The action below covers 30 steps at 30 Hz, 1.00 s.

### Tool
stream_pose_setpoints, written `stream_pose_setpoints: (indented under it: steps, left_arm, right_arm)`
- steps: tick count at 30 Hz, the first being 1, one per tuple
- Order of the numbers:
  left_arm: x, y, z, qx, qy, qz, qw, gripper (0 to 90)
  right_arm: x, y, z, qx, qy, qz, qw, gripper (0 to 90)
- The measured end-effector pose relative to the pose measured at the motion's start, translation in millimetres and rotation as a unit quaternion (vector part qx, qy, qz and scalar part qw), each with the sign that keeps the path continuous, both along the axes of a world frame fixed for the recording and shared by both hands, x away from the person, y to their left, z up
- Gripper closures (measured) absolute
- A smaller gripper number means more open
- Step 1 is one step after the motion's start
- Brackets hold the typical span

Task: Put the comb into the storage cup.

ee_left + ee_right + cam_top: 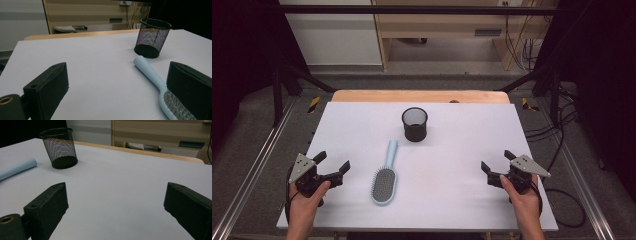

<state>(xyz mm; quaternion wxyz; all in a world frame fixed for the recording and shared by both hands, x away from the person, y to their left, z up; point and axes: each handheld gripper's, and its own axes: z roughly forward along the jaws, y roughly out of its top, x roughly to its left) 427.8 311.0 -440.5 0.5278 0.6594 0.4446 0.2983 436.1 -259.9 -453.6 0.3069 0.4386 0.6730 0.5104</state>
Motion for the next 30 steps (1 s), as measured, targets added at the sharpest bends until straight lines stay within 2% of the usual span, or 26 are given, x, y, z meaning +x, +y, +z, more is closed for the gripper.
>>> stream_pose_setpoints:
  steps: [16,23,25,28,30]
  left_arm:
    - [1.3,1.7,-1.0,0.009,0.01,0.018,0.9998,5.5]
    - [0.9,2.7,-0.6,0.007,0.008,0.02,0.9997,6.3]
    - [0.6,2.0,-0.4,0.007,0.008,0.017,0.9998,6.5]
    - [-0.8,-2.2,0.4,0.01,0.008,0.001,0.9999,13.4]
    - [-1.7,-7.3,1.8,0.01,0.007,-0.011,0.9999,14.8]
  right_arm:
    - [-0.4,-1.1,0.7,-0.004,-0.003,-0.001,1.0,5.4]
    - [-0.4,-0.6,0.8,-0.003,-0.002,-0.001,1.0,5.4]
    - [-0.5,-0.6,0.8,-0.003,-0.003,-0.002,1.0,5.4]
    - [-0.3,-0.6,0.7,-0.003,-0.002,-0.002,1.0,5.5]
    - [-0.3,-0.5,0.6,-0.004,-0.002,-0.002,1.0,5.5]
